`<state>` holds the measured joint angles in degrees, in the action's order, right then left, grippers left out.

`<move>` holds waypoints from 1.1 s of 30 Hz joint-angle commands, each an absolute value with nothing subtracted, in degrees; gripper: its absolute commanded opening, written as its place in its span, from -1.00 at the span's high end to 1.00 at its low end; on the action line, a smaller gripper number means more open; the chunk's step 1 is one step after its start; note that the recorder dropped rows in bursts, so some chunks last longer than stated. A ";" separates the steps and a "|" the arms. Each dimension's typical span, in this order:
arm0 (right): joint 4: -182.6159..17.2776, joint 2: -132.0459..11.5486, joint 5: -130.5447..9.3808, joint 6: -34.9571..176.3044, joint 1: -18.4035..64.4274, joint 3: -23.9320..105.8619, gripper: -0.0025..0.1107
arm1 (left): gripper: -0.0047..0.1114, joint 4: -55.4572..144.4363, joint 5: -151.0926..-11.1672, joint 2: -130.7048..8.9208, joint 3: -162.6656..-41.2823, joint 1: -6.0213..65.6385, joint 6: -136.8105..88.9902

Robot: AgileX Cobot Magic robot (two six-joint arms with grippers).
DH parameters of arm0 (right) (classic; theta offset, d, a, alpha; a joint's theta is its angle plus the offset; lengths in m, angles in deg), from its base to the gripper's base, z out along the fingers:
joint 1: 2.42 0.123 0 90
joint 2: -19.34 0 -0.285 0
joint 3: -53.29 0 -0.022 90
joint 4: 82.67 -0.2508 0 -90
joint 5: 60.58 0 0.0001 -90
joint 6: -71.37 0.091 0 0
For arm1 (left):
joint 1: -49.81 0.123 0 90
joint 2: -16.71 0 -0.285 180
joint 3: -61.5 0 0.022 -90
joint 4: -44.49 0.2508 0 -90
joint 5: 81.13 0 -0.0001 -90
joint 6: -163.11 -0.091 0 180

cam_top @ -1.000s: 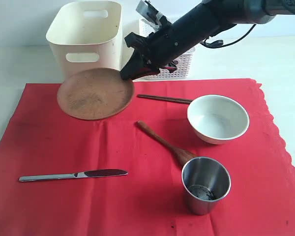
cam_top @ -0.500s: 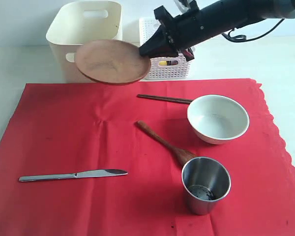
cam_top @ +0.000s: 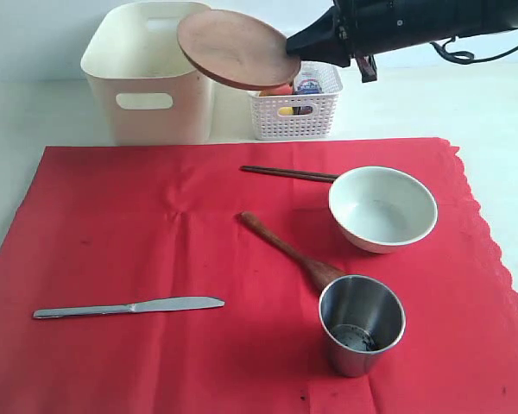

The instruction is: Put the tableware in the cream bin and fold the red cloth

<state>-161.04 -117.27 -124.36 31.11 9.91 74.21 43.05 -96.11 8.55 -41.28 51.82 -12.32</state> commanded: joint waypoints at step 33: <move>-163.44 -125.23 -96.42 26.30 8.81 83.82 0.96 | 0.89 42.88 -95.89 8.92 -41.28 51.93 -12.11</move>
<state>-162.37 -124.79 -97.21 26.87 9.16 82.39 43.05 -96.11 8.55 -41.28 51.82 -12.32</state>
